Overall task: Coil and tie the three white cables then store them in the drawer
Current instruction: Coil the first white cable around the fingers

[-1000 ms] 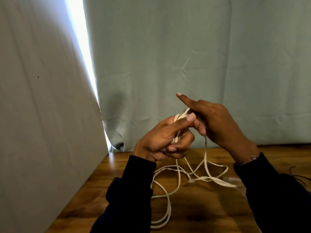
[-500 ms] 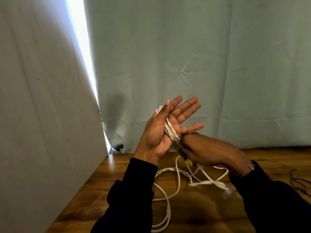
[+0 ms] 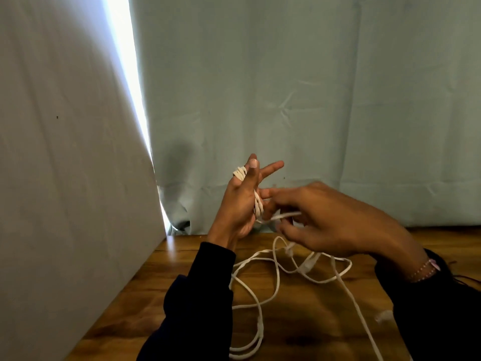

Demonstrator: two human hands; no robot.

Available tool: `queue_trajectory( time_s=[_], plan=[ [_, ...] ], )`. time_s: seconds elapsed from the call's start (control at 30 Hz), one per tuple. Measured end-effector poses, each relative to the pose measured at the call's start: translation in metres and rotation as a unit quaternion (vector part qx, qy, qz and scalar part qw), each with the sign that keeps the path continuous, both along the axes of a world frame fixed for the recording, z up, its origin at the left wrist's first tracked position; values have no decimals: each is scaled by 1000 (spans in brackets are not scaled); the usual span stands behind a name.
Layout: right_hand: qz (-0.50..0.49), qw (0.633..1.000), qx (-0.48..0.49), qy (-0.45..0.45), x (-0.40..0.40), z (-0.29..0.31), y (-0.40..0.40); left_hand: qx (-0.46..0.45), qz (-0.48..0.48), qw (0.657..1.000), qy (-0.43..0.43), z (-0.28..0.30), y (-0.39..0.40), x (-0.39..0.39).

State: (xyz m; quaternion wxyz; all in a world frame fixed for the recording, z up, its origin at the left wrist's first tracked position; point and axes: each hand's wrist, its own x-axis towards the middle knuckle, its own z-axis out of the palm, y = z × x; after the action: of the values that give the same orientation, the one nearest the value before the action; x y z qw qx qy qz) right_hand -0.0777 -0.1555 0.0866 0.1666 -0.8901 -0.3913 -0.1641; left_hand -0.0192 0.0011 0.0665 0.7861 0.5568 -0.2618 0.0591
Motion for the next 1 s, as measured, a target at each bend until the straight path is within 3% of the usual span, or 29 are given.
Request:
queue_trajectory(
  time_s=[0.1, 0.23, 0.33, 0.5, 0.63, 0.7, 0.83, 1.0],
  plan=[
    [18, 993, 81, -86, 4, 2, -5, 65, 27, 998, 1, -1, 2, -2],
    [33, 980, 99, -167, 15, 4, -13, 182, 8, 983, -27, -1, 2, -4],
    [58, 973, 93, -203, 20, 7, -18, 244, -59, 967, -43, -2, 4, -5],
    [49, 957, 49, -280, 25, 9, -27, 278, -133, 951, -29, -3, 11, -7],
    [16, 936, 79, -344, 33, 8, -33, 267, -217, 939, -2, -2, 11, -12],
    [14, 937, 104, -332, 39, 5, -34, 214, -276, 937, 12, -1, 9, -13],
    [23, 961, 165, -219, 45, -2, -29, 111, -380, 918, -4, 1, 4, -18],
    [-56, 988, 129, -58, 46, -13, -13, 5, -366, 930, -30, 5, -1, -19]
  ],
)
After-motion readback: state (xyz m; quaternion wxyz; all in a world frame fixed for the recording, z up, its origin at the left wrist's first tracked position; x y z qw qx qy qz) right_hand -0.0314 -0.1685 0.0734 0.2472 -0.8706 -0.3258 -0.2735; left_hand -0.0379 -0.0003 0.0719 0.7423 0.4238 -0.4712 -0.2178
